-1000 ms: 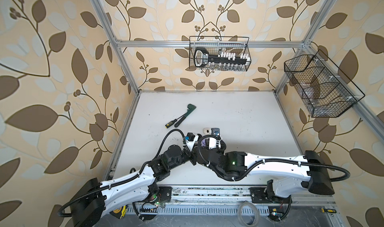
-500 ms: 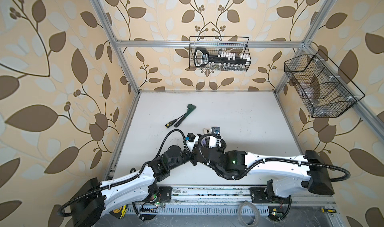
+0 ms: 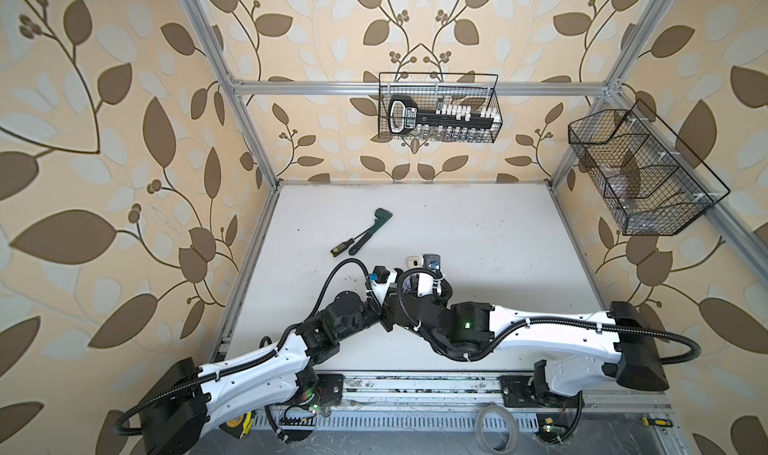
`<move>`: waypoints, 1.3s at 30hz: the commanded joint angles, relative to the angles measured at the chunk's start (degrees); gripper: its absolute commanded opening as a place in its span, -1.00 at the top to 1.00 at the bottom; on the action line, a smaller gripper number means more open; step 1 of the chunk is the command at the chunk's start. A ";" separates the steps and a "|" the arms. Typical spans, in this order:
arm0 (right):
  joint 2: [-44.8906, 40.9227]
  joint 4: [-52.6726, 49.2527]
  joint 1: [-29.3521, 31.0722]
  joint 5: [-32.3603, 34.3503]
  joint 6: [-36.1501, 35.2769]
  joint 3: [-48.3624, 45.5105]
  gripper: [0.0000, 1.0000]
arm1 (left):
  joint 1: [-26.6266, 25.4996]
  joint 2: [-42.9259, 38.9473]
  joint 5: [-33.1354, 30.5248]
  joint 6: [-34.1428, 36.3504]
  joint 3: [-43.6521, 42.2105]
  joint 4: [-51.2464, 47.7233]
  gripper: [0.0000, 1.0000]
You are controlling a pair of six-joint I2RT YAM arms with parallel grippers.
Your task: Insert the wireless bluetooth earbuds into the charging case
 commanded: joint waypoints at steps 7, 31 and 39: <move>-0.27 1.33 1.38 0.20 0.80 -0.07 0.84 | -0.66 -0.59 -0.67 -0.27 0.76 4.29 1.00; -1.52 -0.16 1.63 -0.28 1.98 -2.20 0.85 | -0.70 -3.32 -2.15 1.29 1.40 1.94 1.00; -1.04 0.33 2.18 -0.69 2.49 -2.45 0.86 | -0.63 -3.46 -1.75 1.75 1.81 1.68 1.00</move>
